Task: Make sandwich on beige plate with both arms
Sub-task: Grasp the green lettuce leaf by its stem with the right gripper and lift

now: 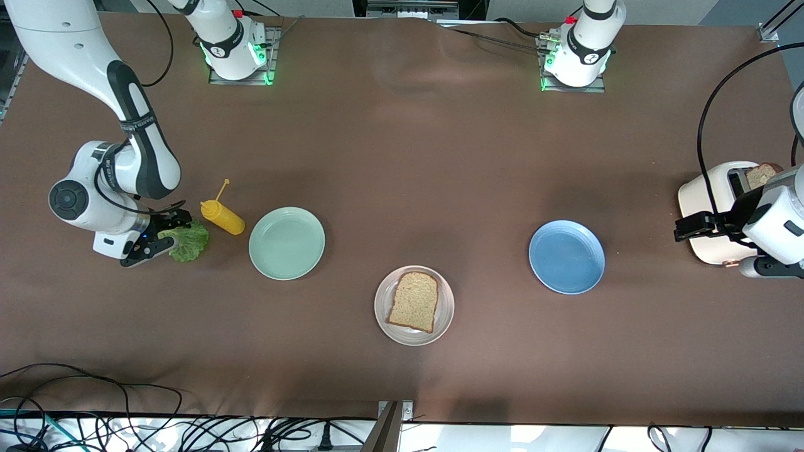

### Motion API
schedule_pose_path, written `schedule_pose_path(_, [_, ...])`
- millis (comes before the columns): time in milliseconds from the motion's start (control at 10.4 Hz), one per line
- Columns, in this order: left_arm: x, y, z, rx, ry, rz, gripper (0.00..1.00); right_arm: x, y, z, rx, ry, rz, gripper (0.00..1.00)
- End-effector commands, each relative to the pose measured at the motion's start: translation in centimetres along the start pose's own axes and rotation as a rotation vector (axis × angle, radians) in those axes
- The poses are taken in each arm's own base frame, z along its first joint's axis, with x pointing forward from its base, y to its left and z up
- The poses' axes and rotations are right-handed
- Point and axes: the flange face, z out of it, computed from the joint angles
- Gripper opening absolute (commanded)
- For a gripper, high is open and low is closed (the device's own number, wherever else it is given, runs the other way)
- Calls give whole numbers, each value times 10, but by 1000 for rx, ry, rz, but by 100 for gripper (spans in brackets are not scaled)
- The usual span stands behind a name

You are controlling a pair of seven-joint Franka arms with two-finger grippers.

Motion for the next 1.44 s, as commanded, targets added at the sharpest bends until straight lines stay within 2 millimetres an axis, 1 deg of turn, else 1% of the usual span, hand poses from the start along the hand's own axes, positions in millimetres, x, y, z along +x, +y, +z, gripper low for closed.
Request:
schedule_pose_path(0, [-7, -1, -9, 11, 6, 19, 100, -3, 0, 4, -1, 23, -21, 88])
schedule_pose_path(96, [-7, 0, -10, 11, 6, 21, 100, -4, 0, 4, 0, 23, -20, 68])
schedule_pose_path(192, [-7, 0, -10, 13, 7, 19, 100, -4, 0, 4, 0, 23, -19, 50])
schedule_pose_path(287, [-7, 3, -11, 9, 9, 25, 100, -3, 1, 0, -3, 28, -21, 30])
schedule_pose_path(383, [-7, 4, -14, 8, 17, 16, 100, -3, 1, -5, -6, 33, -21, 5])
schedule_pose_path(479, [-13, 12, -31, 24, 45, 25, 100, -2, 0, -13, -7, 40, -22, 0])
schedule_pose_path(575, [-15, 14, -37, 29, 55, -14, 100, -2, 1, -29, -17, 61, -20, 0])
schedule_pose_path(671, [-15, 12, -42, 25, 70, -25, 100, 3, -10, -52, -6, 73, -37, 0])
schedule_pose_path(766, [-15, 11, -55, 24, 98, -29, 100, 2, -15, -81, 1, 81, -43, 0])
schedule_pose_path(862, [-16, 6, -61, 29, 112, -35, 100, -4, -18, -110, 10, 81, -48, 0])
schedule_pose_path(958, [-18, 1, -65, 34, 116, -37, 100, -10, -21, -136, 17, 84, -46, 0])
schedule_pose_path(1054, [-22, -1, -69, 29, 119, -44, 100, -14, -30, -161, 22, 93, -54, 0])
schedule_pose_path(1150, [-22, 0, -69, 27, 118, -49, 100, -17, -38, -180, 28, 95, -63, 0])
schedule_pose_path(1341, [-20, 1, -65, 29, 112, -46, 100, -29, -46, -218, 23, 115, -67, 0])
